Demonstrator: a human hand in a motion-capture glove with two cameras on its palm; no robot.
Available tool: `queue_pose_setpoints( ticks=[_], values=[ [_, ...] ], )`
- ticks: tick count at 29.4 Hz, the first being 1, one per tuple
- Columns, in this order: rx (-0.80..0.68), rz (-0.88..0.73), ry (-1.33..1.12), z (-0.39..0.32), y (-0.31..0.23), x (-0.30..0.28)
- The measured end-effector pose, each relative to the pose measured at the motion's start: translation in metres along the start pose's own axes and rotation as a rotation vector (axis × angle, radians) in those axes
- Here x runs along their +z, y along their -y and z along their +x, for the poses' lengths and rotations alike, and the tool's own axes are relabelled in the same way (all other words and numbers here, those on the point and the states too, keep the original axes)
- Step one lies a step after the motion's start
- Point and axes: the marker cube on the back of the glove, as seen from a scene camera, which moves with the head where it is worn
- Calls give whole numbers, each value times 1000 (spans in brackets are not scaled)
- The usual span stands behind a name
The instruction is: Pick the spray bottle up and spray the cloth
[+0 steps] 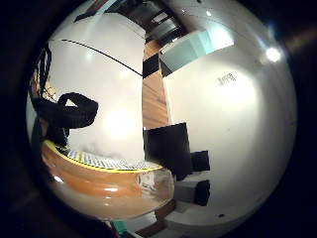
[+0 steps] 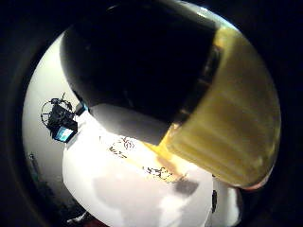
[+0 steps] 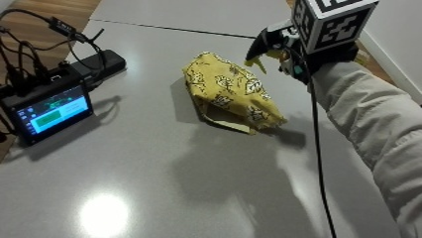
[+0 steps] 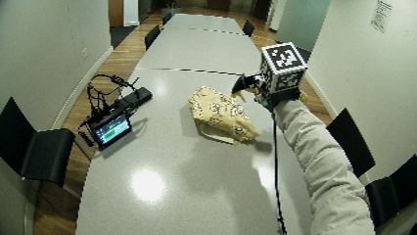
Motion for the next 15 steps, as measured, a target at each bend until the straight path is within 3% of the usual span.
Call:
queue_pose_setpoints(
  ticks=[5, 15],
  values=[
    [52, 8, 128, 0, 0, 2],
    [268, 59, 754, 16, 34, 1]
  ],
)
